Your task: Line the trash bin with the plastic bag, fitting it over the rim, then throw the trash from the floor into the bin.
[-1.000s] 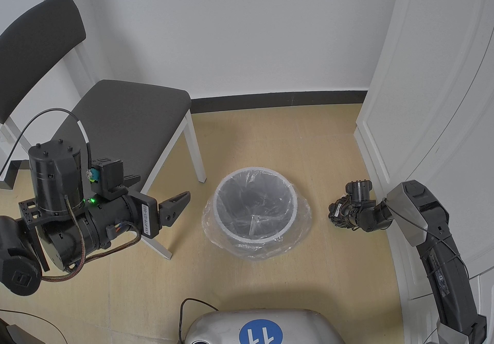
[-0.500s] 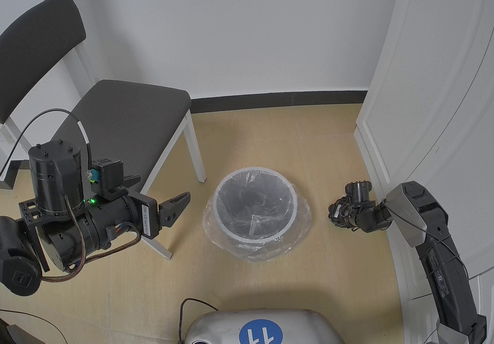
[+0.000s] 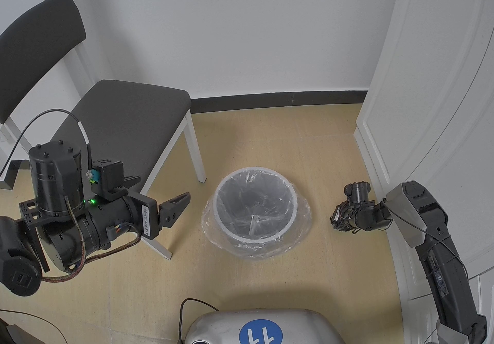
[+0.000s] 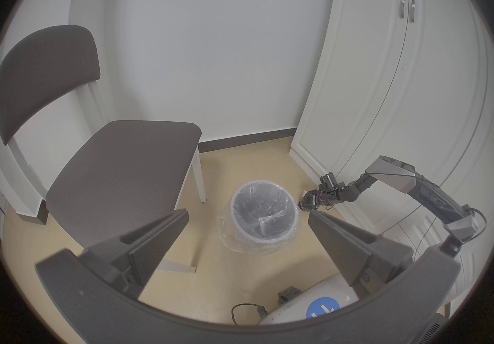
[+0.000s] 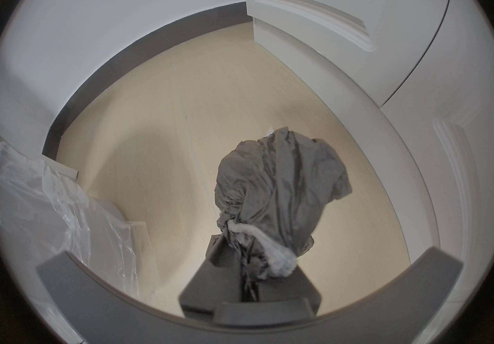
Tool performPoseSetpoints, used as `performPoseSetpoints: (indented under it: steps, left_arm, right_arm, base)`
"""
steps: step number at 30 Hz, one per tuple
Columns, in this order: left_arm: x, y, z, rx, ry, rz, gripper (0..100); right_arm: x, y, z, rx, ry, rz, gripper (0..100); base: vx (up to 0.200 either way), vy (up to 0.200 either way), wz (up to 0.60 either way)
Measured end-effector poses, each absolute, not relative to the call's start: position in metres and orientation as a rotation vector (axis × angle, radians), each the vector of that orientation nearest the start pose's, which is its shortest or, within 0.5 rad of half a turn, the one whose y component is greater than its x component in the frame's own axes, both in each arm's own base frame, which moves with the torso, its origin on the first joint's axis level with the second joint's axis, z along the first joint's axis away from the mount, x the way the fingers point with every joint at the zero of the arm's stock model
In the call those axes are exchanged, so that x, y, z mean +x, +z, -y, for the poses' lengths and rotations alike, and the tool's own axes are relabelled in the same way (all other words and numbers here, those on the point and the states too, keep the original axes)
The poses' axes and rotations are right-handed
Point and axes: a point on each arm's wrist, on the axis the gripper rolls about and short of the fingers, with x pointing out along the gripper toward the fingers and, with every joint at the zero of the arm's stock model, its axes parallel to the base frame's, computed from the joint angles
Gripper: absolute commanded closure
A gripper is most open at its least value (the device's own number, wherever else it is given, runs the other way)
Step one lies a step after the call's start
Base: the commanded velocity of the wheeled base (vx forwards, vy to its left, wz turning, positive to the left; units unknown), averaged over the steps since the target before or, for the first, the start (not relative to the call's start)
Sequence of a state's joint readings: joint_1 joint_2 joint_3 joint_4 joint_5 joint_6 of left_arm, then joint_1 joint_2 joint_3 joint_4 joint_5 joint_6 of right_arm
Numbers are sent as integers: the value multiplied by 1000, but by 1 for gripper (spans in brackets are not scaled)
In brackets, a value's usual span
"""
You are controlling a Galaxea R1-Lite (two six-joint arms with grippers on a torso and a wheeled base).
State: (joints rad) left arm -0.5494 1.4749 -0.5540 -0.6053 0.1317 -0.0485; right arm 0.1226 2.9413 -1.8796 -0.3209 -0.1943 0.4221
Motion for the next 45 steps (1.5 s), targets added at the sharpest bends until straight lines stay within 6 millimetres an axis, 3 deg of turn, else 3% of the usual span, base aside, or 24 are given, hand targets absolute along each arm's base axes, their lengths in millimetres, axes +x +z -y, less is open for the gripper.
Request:
performPoseSetpoints:
  steps: [16,24,33,45]
  left_arm:
    - [194,178,115,53,-404,-288,0]
    - [185,187,109,48,-406,-245,0]
    - [175,197,103,66,-410,-191,0]
    - [166,205,97,83,-410,-143,0]
  right_arm:
    - [521,-118,-57,322,-287,-592,100]
    - [506,-107,-57,353,-286,-623,100]
    - [491,-64,-74,355,-216,-602,100]
    - [439,24,-120,297,-75,-571,100]
  base:
    - [0,0,0]
    - [0,0,0]
    - [0,0,0]
    - [0,0,0]
